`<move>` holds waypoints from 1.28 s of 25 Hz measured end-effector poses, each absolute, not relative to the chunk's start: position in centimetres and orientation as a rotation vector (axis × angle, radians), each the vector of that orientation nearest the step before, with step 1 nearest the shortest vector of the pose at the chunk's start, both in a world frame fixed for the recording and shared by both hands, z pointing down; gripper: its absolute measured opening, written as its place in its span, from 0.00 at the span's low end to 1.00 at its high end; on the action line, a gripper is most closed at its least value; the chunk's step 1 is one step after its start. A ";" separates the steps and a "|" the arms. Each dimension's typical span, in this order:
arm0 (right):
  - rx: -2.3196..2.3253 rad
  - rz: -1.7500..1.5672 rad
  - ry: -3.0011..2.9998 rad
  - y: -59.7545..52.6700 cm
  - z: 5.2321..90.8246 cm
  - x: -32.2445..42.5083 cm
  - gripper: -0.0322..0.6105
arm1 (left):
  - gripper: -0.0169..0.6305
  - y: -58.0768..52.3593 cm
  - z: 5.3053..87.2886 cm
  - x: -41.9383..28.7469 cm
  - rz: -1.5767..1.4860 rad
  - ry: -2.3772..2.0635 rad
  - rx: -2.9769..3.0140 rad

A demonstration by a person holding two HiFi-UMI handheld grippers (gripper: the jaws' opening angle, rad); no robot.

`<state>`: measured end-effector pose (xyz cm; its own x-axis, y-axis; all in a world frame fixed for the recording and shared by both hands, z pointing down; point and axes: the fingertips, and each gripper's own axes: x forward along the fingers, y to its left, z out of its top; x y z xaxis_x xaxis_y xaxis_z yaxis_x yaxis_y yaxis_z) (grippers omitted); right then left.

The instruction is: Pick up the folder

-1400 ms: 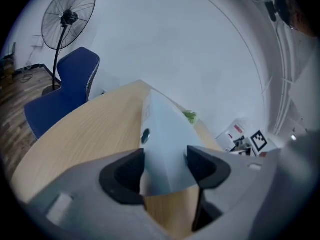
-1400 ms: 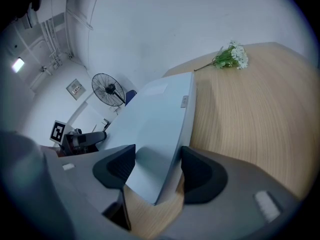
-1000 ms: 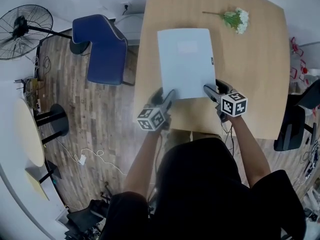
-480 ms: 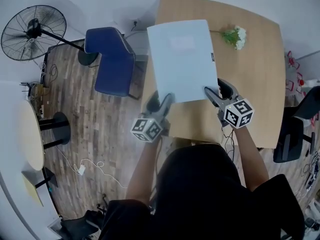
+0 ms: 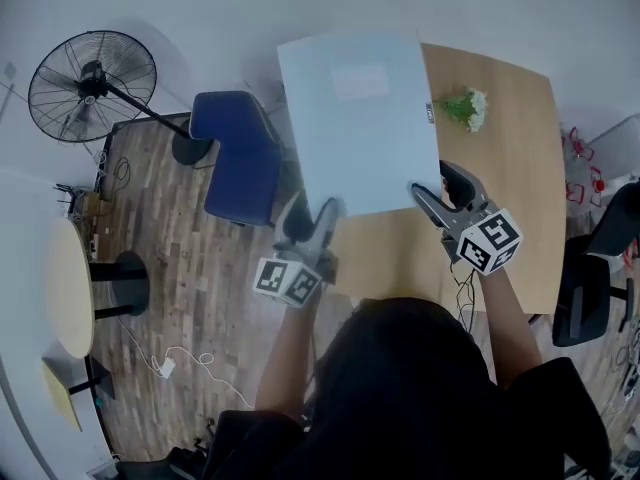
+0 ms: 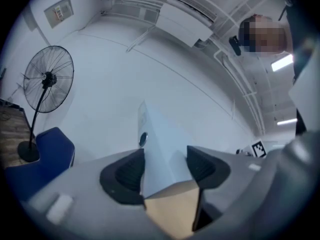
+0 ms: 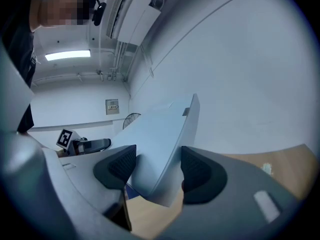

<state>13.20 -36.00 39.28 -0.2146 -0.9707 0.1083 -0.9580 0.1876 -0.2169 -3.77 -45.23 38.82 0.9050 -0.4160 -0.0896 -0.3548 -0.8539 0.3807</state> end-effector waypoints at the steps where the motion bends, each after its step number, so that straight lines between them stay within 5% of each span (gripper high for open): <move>1: -1.939 -0.337 2.376 -36.0 38.4 13.2 0.48 | 0.45 -45.2 37.9 -3.7 -0.258 -0.562 2.721; 32: -2.030 -0.131 2.317 -32.9 33.1 15.4 0.47 | 0.44 -43.4 33.0 -0.5 -0.339 -0.456 2.813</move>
<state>15.38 -32.86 33.05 -0.1319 -0.9912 0.0120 -0.9862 0.1300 -0.1023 -0.53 -43.44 32.96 0.9230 -0.3376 -0.1848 -0.2742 -0.9137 0.2999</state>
